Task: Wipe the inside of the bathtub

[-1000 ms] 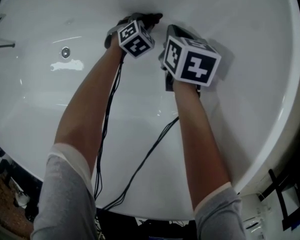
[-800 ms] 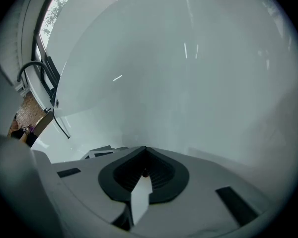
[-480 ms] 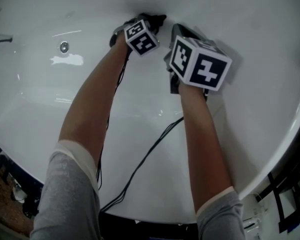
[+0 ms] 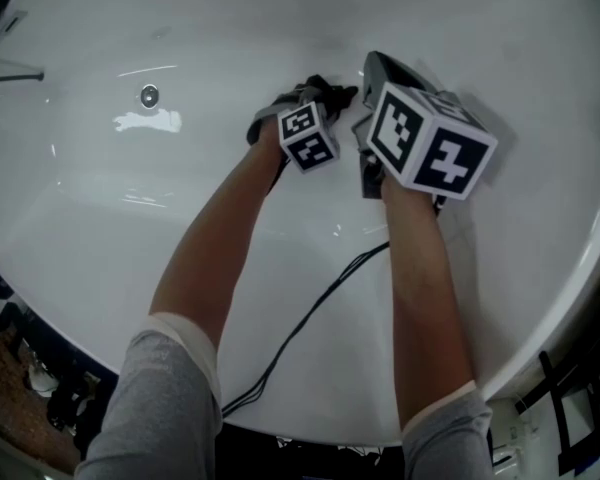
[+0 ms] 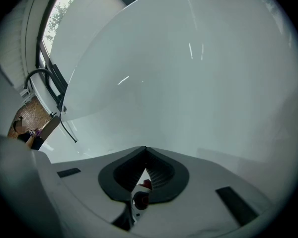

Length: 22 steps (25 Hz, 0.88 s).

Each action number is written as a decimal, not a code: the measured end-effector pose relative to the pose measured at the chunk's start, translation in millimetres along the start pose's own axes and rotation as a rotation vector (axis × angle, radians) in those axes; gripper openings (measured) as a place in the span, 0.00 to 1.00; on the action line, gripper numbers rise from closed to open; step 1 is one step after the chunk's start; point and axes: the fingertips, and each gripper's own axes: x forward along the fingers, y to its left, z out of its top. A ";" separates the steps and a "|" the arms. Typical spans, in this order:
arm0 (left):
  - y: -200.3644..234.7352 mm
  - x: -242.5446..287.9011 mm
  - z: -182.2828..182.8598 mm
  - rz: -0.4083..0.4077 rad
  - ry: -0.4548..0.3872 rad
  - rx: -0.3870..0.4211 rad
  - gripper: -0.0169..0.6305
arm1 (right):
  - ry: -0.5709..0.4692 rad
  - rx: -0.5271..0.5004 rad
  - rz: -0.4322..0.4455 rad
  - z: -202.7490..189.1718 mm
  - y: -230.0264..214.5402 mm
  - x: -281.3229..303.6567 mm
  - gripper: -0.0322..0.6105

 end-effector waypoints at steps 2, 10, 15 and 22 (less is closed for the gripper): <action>-2.0 0.6 -2.0 0.010 -0.002 -0.040 0.16 | -0.005 -0.013 0.010 4.2 3.5 -2.2 0.07; 49.5 -5.2 -39.9 0.115 0.016 -0.471 0.16 | 0.004 -0.021 0.027 0.3 4.8 -1.0 0.07; 90.9 -20.6 -91.9 0.212 0.057 -0.706 0.16 | -0.003 -0.005 0.026 0.8 0.7 -1.0 0.07; 54.8 -15.3 -82.2 0.165 0.082 -0.861 0.16 | -0.006 -0.027 0.036 7.5 4.3 -2.1 0.07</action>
